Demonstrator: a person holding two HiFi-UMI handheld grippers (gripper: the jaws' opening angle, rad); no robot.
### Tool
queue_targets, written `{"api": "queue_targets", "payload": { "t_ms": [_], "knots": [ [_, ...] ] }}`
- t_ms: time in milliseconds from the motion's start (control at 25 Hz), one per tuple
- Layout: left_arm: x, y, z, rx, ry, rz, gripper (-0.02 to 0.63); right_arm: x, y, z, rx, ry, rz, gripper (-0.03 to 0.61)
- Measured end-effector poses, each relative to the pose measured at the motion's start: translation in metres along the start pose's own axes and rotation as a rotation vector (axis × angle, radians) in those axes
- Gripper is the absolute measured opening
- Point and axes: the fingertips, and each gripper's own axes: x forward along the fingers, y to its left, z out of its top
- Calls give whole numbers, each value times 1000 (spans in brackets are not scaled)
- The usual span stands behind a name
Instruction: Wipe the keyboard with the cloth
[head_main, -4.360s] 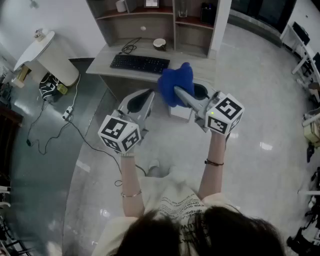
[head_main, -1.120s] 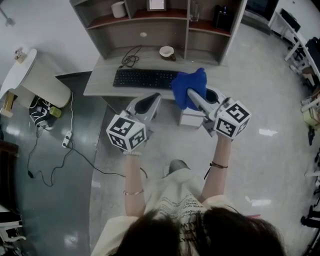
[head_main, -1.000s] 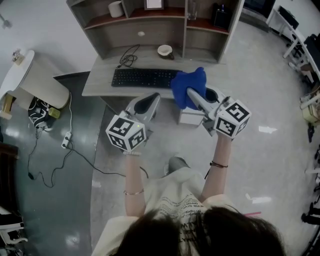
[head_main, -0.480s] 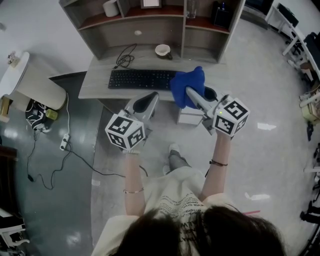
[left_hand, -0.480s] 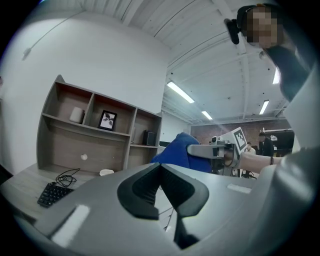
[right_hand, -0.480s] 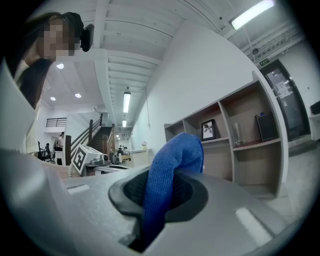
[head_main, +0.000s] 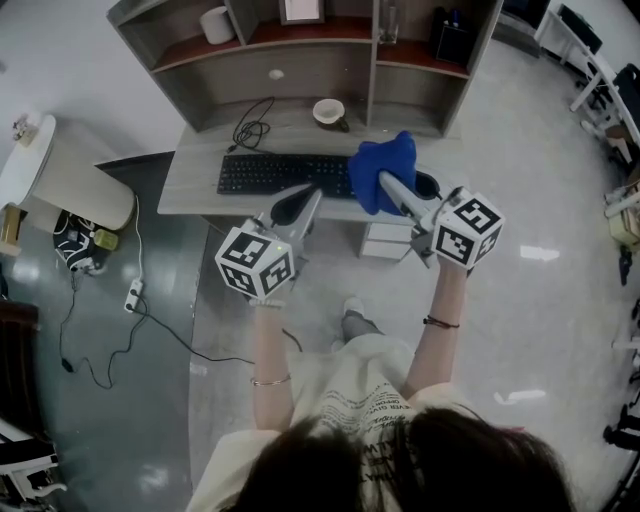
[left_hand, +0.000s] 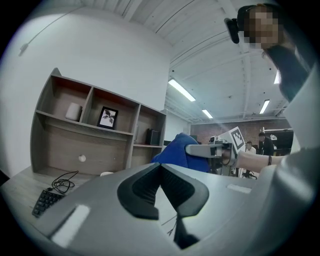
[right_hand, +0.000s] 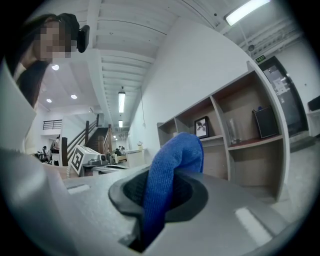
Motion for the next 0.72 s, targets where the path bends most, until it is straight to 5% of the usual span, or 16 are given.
{"api": "queue_targets", "payload": {
  "t_ms": [720],
  "knots": [
    [68, 56, 7, -26, 26, 3, -3, 52, -74, 11, 21, 25, 15, 52]
  ]
}}
